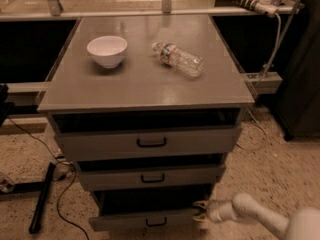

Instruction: Open bottom drawer

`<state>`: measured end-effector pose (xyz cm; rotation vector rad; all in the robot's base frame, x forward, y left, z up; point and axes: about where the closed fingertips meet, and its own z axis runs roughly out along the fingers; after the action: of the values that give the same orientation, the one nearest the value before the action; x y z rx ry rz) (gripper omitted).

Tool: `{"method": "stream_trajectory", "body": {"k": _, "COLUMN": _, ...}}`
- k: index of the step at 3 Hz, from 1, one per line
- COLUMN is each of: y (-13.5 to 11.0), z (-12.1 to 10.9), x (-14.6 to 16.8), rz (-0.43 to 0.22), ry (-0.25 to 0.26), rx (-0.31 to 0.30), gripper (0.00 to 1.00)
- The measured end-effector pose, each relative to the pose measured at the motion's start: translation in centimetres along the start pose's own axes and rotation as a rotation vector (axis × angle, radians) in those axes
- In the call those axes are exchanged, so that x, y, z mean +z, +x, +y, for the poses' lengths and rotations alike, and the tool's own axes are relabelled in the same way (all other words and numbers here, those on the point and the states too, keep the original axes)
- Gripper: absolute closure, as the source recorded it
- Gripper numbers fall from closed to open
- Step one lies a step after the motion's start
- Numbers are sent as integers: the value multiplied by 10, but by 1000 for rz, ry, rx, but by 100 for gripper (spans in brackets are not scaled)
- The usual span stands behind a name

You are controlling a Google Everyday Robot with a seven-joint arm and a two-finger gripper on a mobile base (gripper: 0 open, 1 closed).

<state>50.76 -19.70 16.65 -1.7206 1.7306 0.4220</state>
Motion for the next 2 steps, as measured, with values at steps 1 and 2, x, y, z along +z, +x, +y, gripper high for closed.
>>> {"method": "stream_trajectory", "body": {"k": 1, "y": -4, "z": 0, "x": -5, "rz": 0, "ry": 0, "rx": 0, "gripper": 97}}
{"method": "stream_trajectory", "body": {"k": 2, "y": -2, "z": 18, "x": -12, "rz": 0, "ry": -8, "rx": -7, "gripper": 100}}
